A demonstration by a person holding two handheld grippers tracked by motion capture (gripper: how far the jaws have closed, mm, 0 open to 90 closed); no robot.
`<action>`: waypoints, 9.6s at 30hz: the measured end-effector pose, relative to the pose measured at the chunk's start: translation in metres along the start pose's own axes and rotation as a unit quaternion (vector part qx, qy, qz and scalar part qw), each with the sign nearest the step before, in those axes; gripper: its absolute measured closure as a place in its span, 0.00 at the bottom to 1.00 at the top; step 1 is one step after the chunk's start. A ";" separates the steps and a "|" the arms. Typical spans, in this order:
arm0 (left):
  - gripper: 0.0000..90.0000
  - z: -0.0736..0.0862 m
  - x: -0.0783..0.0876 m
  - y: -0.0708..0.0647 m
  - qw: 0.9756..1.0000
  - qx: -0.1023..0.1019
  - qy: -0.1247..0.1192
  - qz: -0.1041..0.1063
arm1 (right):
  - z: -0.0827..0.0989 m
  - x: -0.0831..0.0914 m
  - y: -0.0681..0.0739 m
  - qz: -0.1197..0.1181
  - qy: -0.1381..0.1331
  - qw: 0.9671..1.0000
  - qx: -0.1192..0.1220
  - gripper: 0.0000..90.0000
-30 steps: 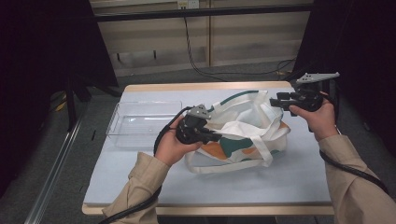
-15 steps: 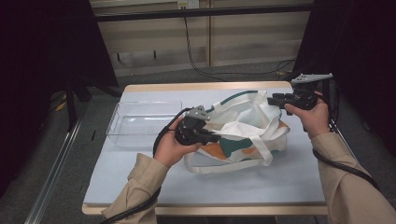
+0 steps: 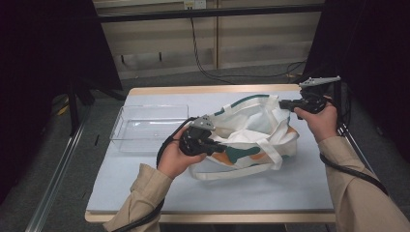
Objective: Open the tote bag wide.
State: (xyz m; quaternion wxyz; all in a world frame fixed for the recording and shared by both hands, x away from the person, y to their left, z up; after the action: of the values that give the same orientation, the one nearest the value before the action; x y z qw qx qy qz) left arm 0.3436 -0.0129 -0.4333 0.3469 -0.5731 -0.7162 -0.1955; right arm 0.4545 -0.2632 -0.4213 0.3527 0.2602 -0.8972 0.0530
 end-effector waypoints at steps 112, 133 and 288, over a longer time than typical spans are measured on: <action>0.98 0.055 -0.037 -0.012 0.999 0.017 0.034 0.028 | 0.031 -0.025 -0.036 0.029 0.000 0.997 -0.071 0.97; 0.98 0.065 -0.047 -0.013 0.998 0.021 0.049 0.032 | 0.038 -0.030 -0.036 0.029 -0.003 0.997 -0.071 0.97; 1.00 -0.023 -0.020 0.077 0.989 0.082 0.030 -0.116 | 0.124 0.002 0.119 -0.088 0.007 0.993 0.081 1.00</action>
State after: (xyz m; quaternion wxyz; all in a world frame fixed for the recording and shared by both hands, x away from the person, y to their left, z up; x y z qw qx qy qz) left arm 0.4258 -0.0216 -0.4414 0.3894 -0.4498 -0.7806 -0.1919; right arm 0.3185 -0.1966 -0.5024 0.3401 0.3659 -0.8609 0.0965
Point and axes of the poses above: each handheld gripper's, and its own axes: x roughly backward along the jaws, z roughly out of its underside, y roughly to its left, the point moved 10 cm from there along -x, roughly forward along the jaws, and after that the axes turned 6 degrees about y, right-handed, at the moved point
